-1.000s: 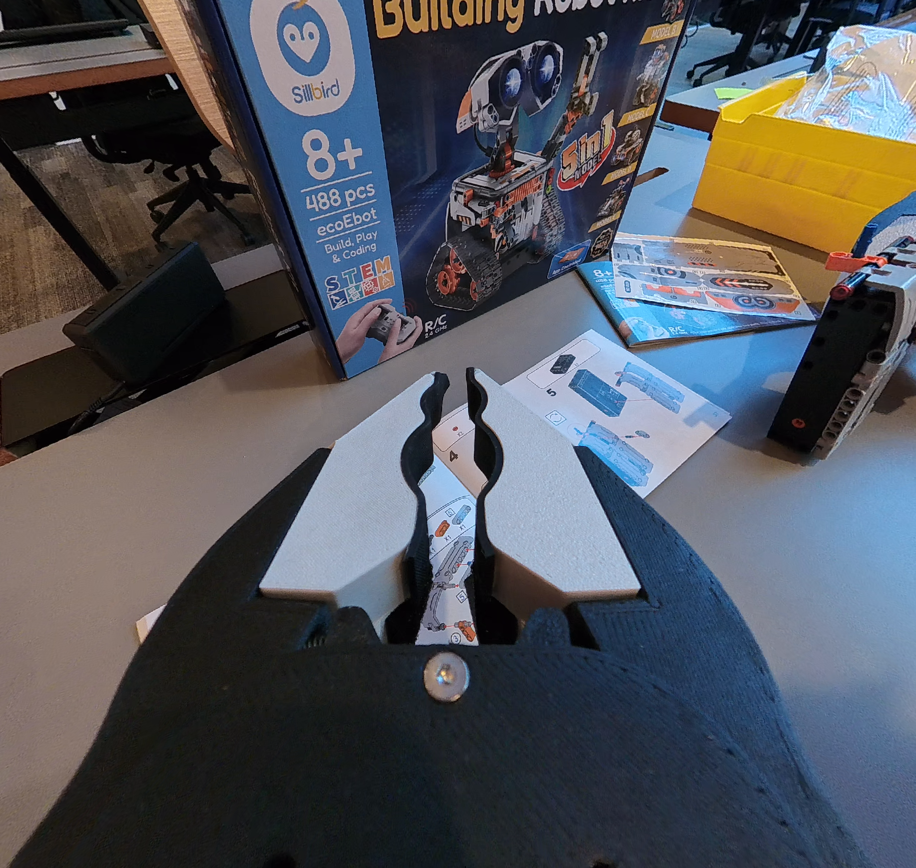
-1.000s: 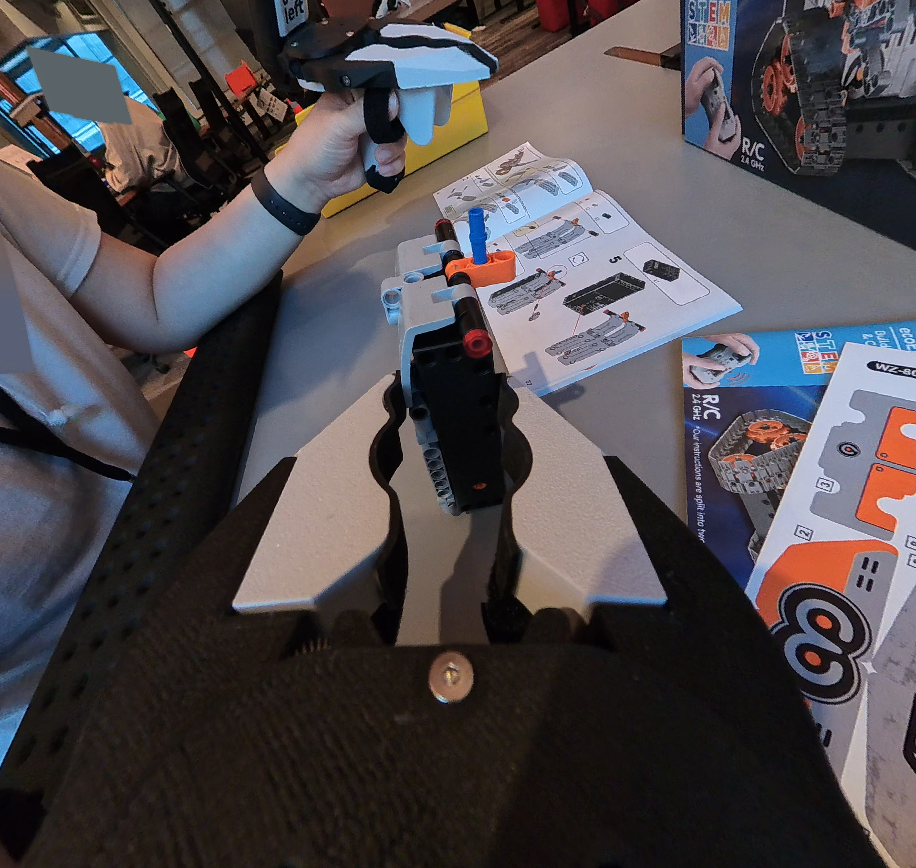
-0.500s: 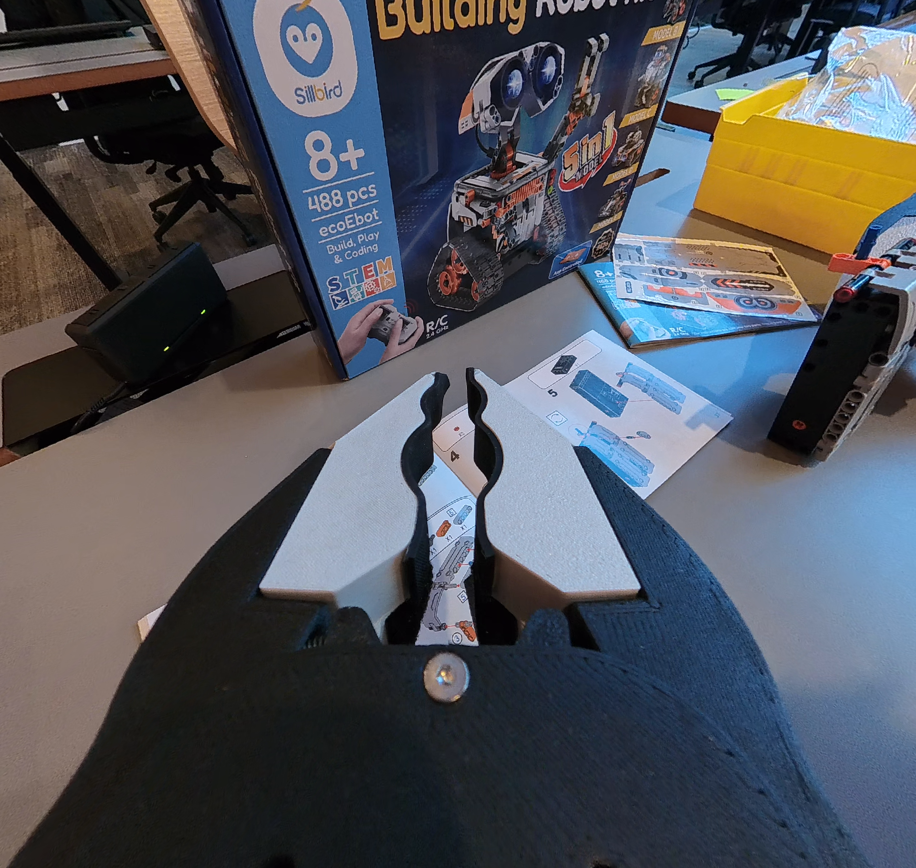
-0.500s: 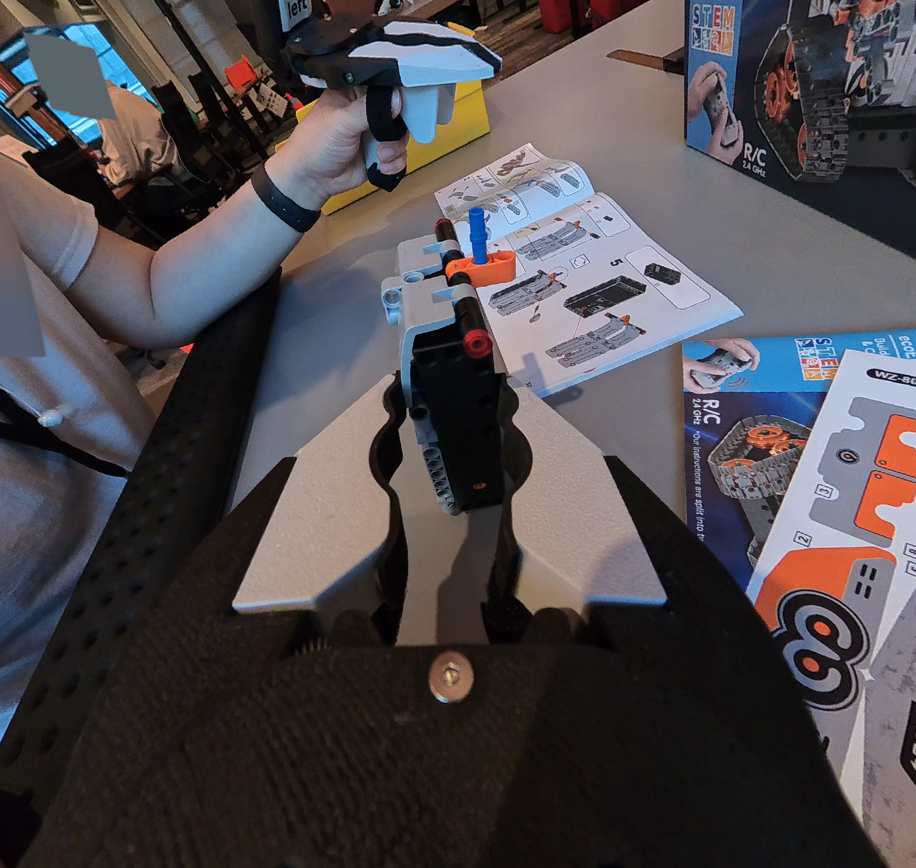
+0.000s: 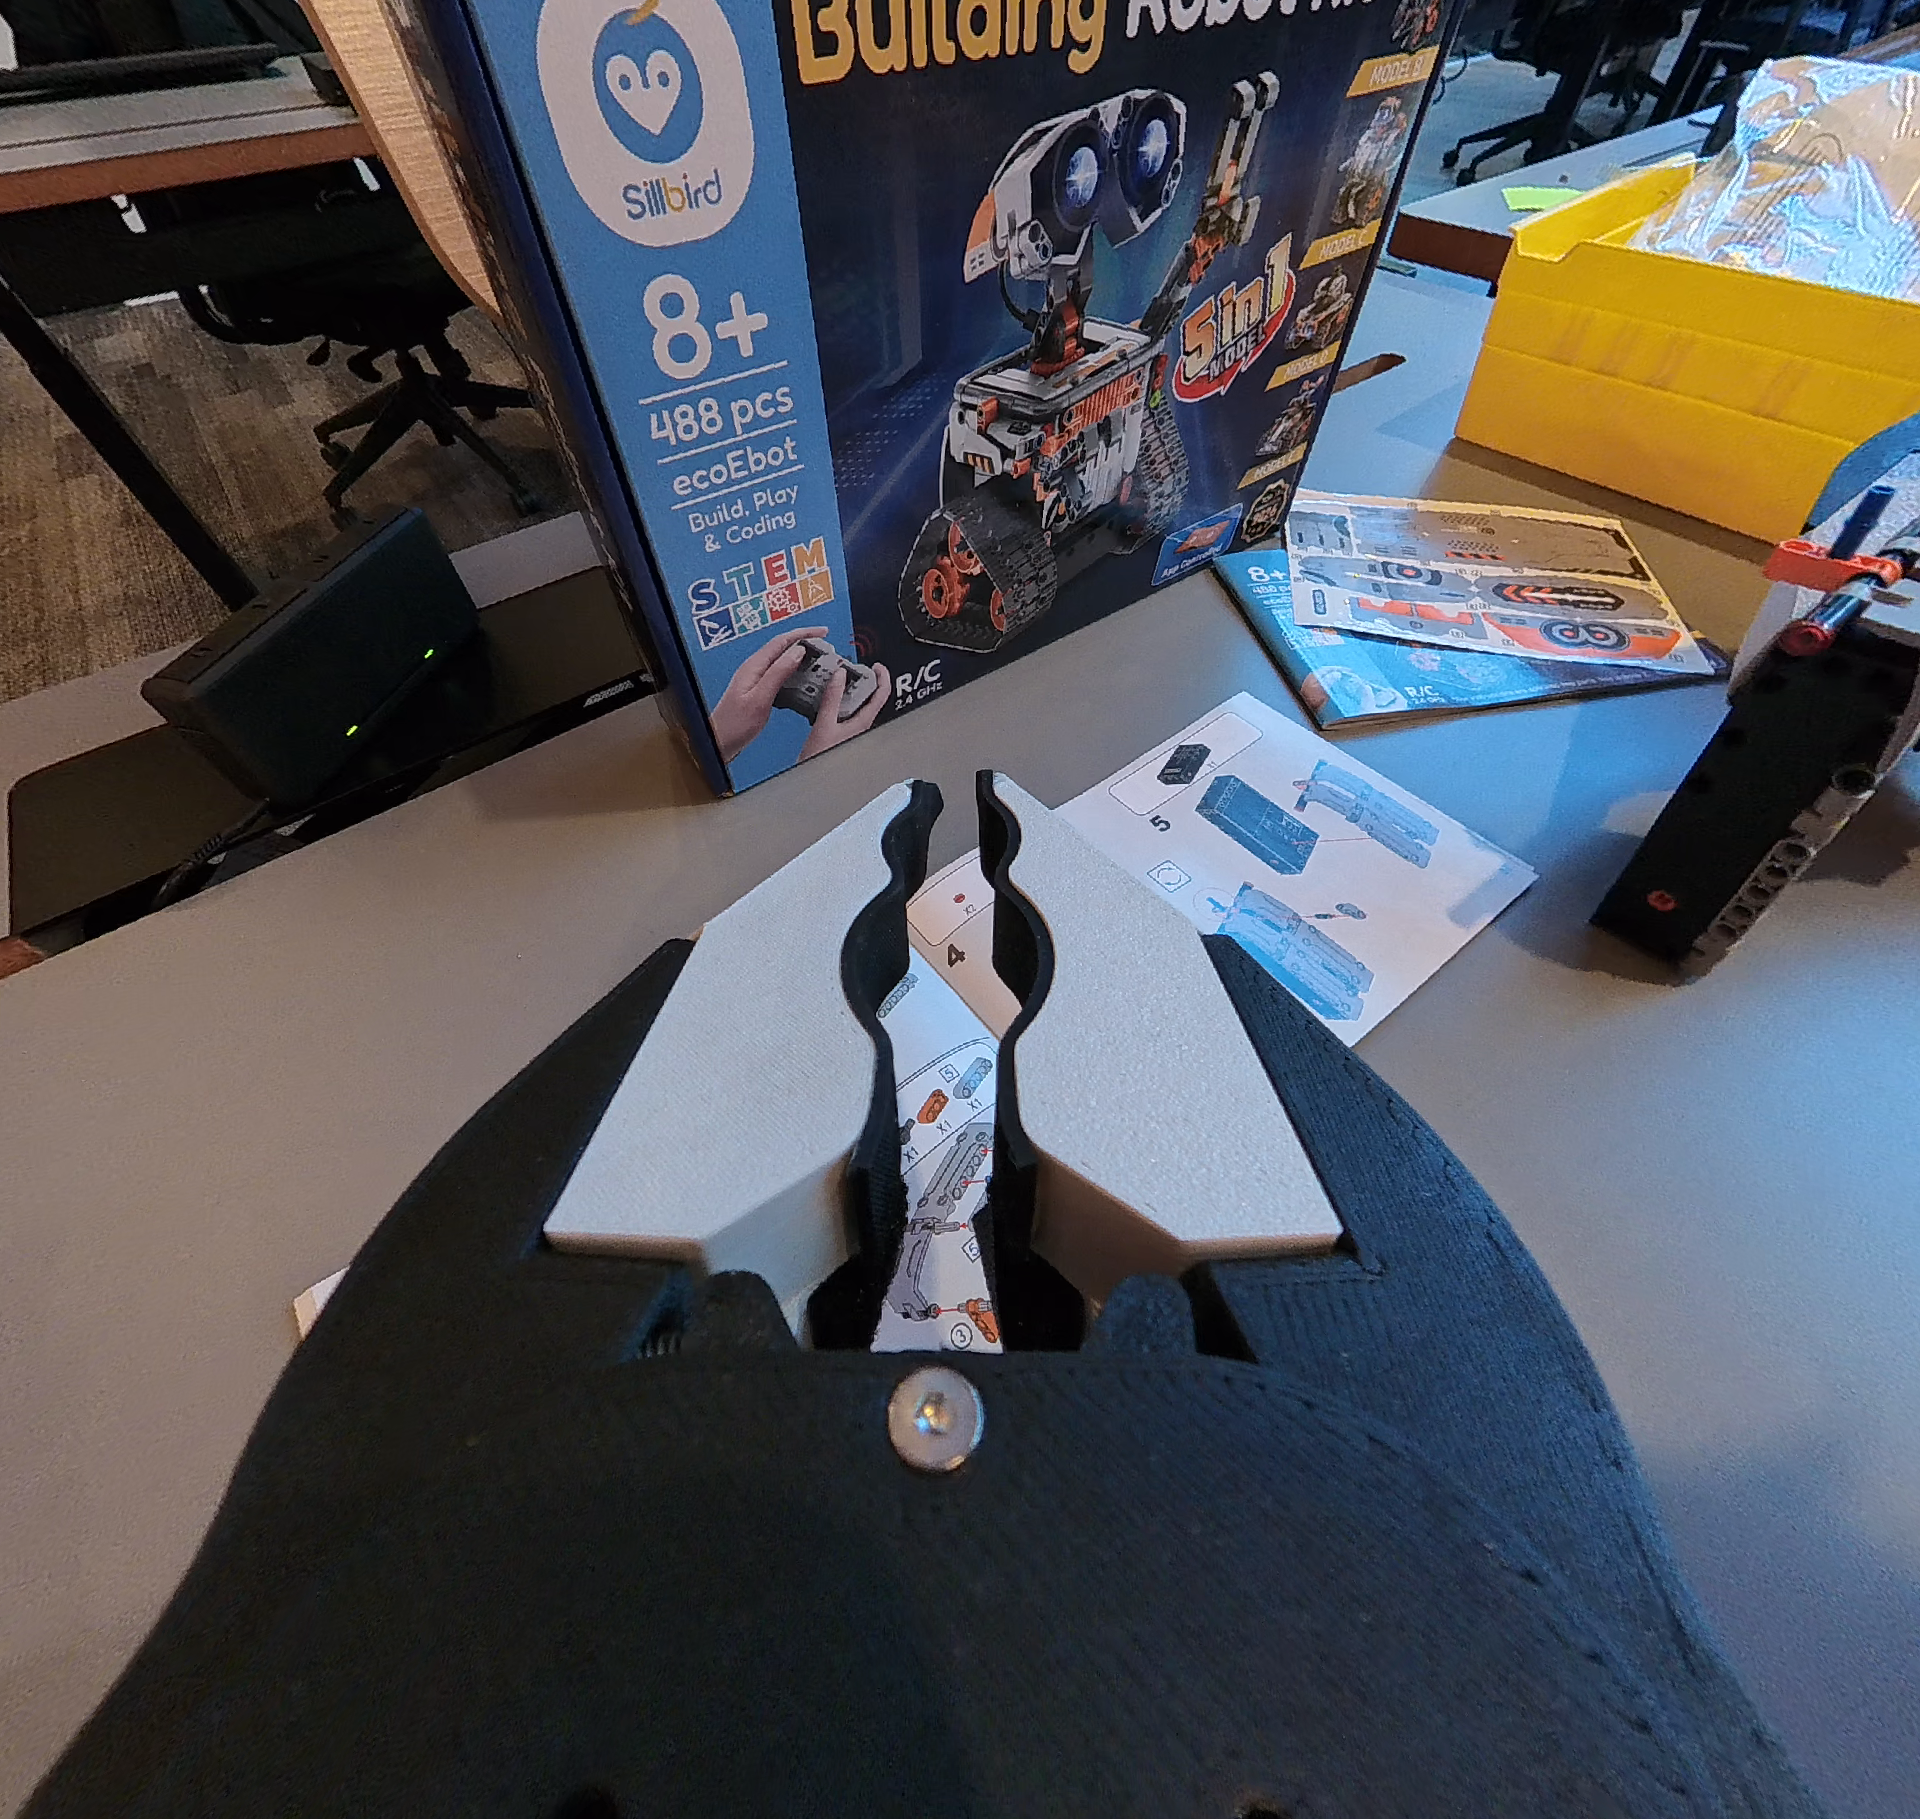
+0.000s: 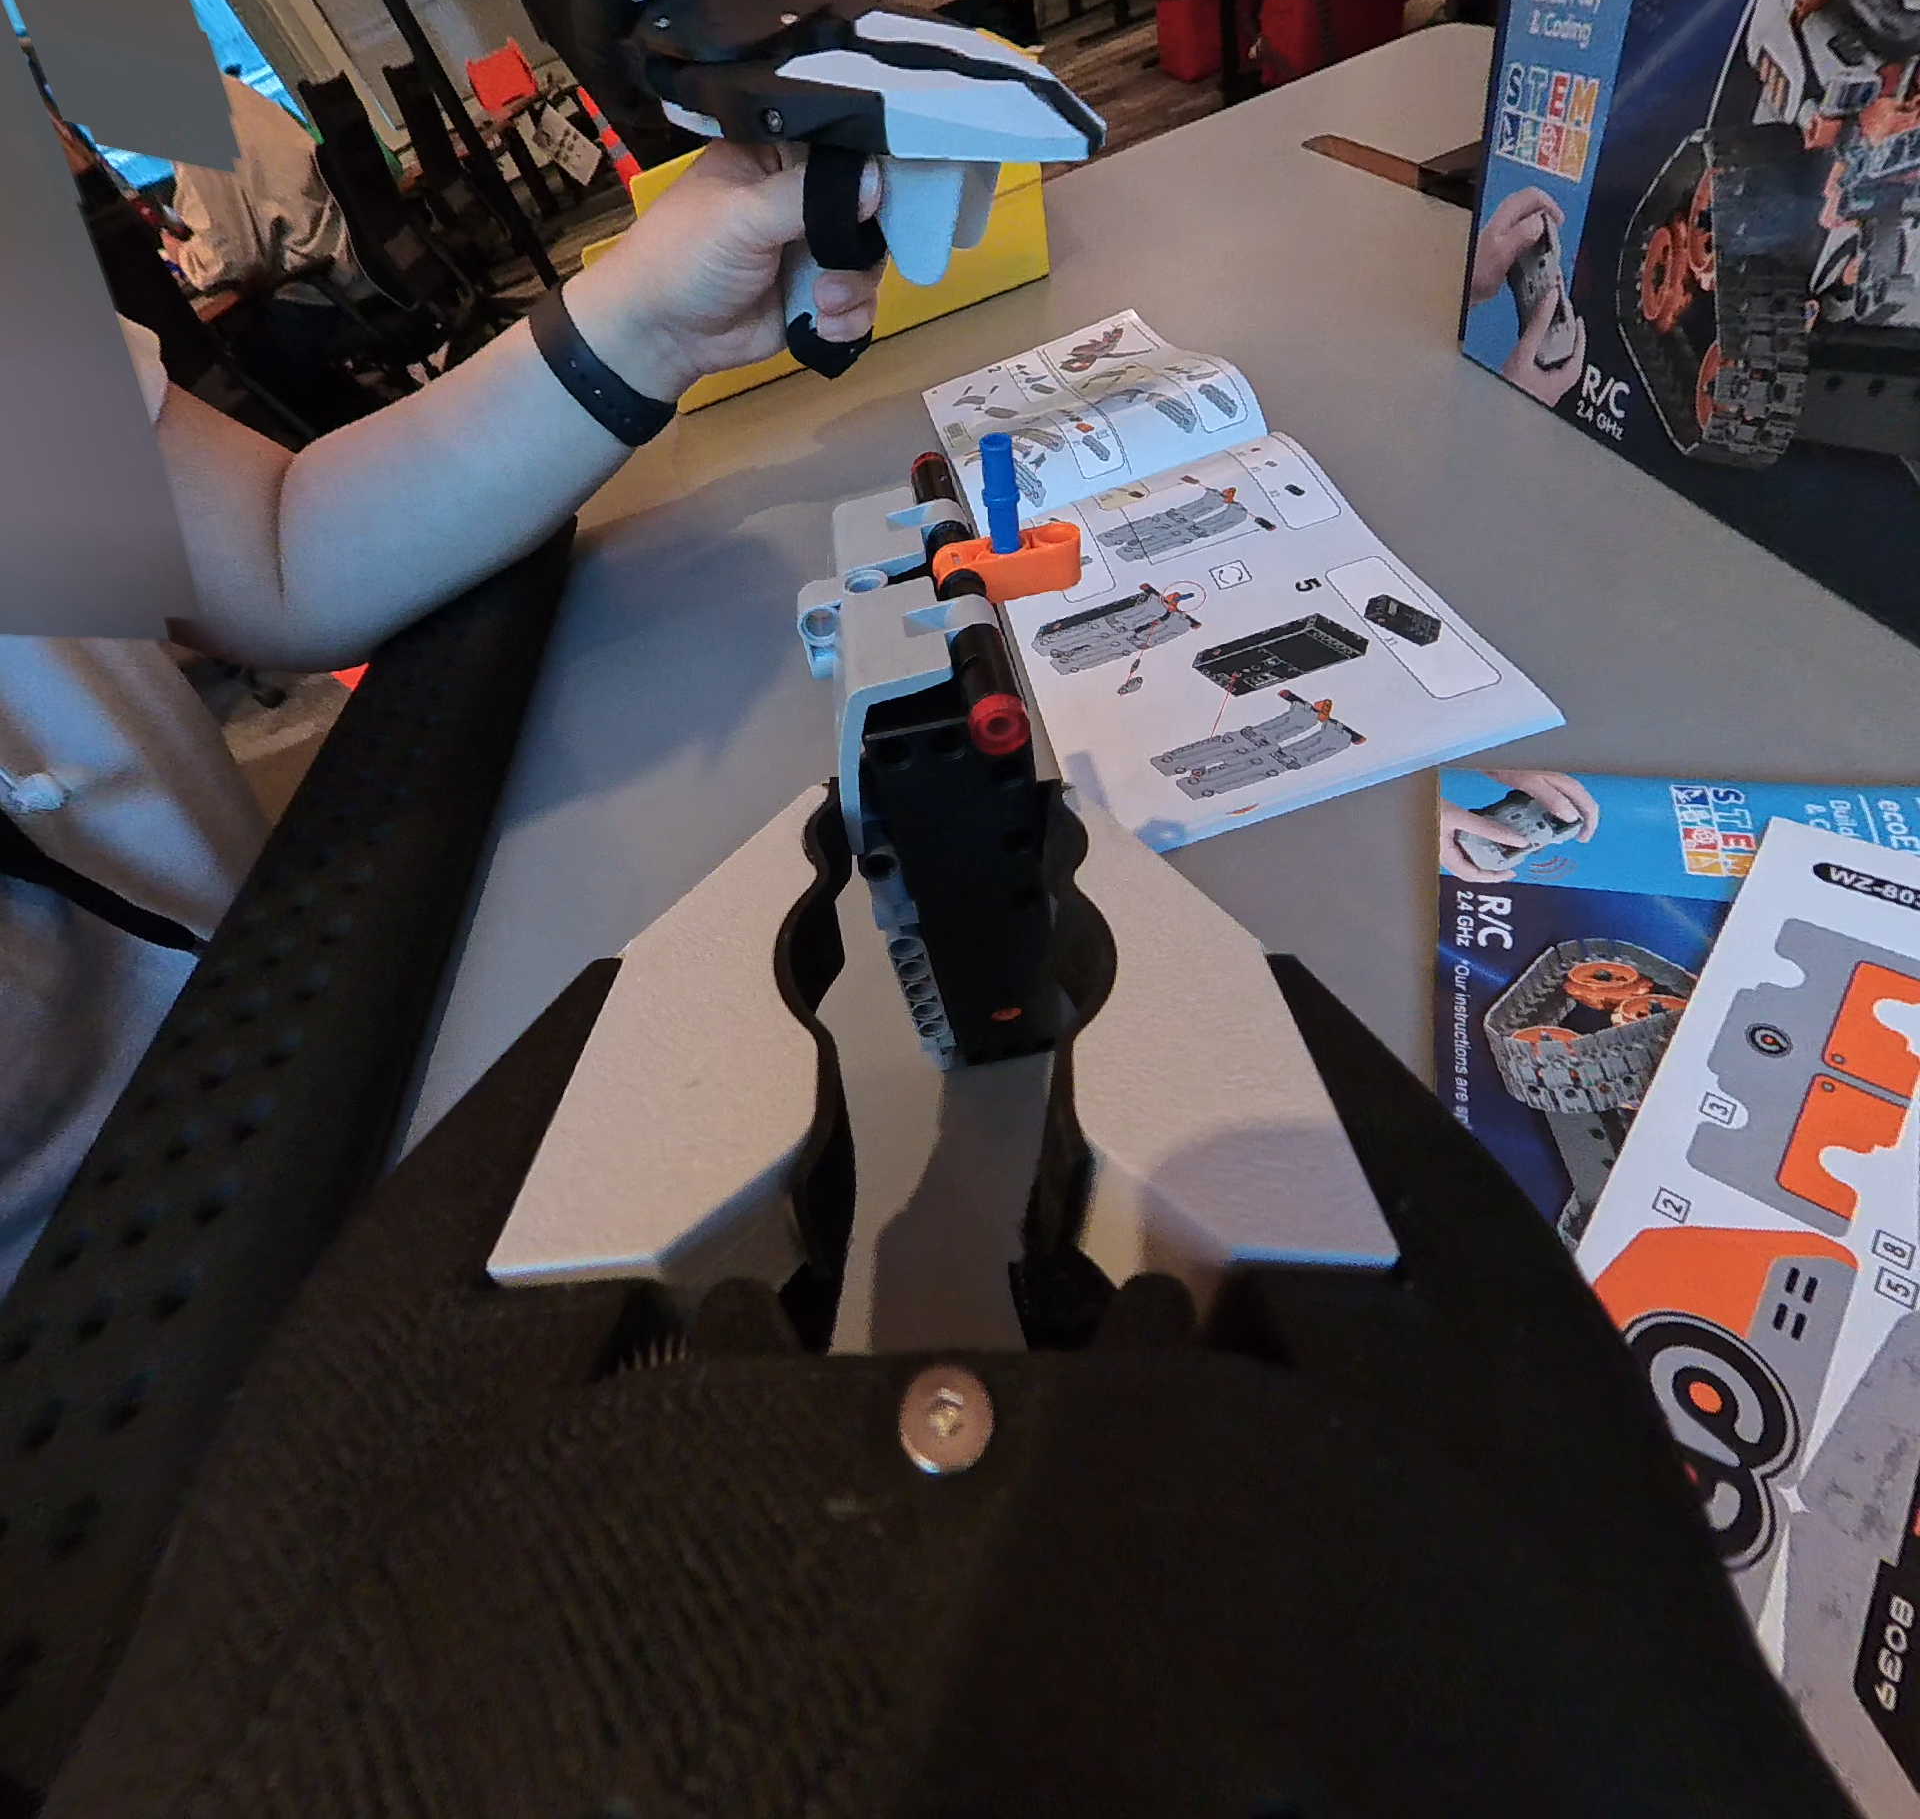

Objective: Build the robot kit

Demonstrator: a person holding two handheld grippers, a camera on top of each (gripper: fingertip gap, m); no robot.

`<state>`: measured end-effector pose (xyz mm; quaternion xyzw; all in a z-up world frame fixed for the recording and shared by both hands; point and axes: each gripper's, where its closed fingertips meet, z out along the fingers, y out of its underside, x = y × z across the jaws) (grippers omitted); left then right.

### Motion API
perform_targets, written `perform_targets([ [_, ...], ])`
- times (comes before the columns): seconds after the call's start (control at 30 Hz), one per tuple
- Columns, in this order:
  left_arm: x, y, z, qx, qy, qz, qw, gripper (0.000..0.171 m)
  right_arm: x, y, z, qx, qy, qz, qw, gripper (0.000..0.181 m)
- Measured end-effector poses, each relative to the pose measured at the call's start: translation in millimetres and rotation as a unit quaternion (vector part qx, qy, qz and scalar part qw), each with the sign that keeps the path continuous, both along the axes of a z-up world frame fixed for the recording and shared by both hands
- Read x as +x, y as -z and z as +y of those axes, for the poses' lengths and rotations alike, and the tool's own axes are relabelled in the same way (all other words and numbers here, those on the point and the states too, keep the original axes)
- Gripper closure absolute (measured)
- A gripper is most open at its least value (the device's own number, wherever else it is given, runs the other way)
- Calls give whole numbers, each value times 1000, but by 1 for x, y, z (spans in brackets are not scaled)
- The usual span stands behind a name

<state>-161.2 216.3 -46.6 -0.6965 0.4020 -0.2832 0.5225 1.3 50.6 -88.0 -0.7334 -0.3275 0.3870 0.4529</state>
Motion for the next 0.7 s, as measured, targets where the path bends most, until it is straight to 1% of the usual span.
perform_targets([
  [0.37,-2,5,2,2,-3,15,1000,164,-17,2,-3,18,-24,-19,999,143],
  [0.7,4,7,-3,2,7,22,1000,163,-29,3,-7,14,-37,-37,999,144],
])
